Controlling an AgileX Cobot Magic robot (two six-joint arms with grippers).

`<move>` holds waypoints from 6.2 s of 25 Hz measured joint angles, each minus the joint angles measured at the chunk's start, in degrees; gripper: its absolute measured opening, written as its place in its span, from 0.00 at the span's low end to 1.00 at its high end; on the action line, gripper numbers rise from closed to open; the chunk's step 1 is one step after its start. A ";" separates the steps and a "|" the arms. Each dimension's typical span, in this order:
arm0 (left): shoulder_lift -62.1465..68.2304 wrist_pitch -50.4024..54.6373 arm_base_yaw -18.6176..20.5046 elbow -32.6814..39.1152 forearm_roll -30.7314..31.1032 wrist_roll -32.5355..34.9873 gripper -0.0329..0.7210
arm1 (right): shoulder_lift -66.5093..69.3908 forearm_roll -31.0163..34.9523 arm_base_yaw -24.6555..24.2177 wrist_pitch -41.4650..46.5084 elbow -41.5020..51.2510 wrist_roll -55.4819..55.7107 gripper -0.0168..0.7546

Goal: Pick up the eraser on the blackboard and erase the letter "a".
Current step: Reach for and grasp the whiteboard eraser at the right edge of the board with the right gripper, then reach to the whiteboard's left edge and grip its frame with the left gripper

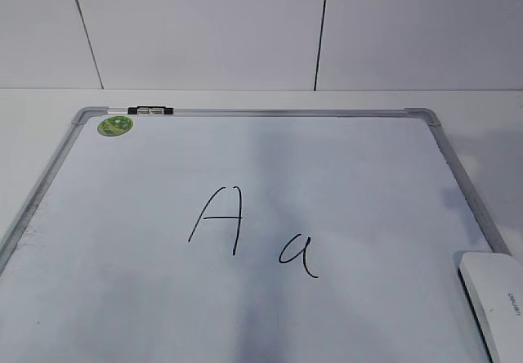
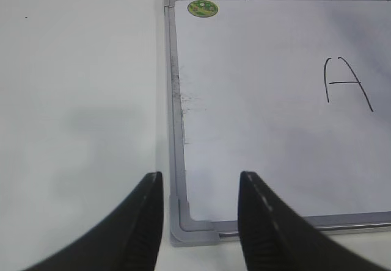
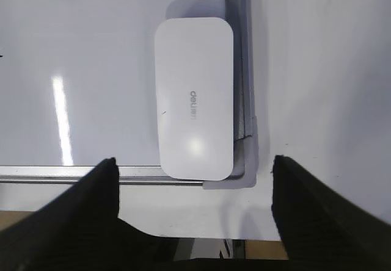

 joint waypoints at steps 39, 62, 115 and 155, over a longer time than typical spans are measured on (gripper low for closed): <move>0.00 0.00 0.00 0.00 -0.42 0.00 0.45 | 8.87 1.81 0.11 0.21 0.00 -3.05 0.88; 0.00 0.00 0.00 0.00 -0.54 0.00 0.45 | 14.52 -5.46 10.78 -3.39 2.36 10.03 0.88; 0.00 0.00 0.00 0.00 -0.54 0.00 0.45 | 20.69 -7.31 10.81 -19.18 9.48 12.71 0.87; 0.00 0.00 0.00 0.00 -0.54 0.00 0.45 | 22.75 -7.83 10.81 -20.21 9.48 12.71 0.75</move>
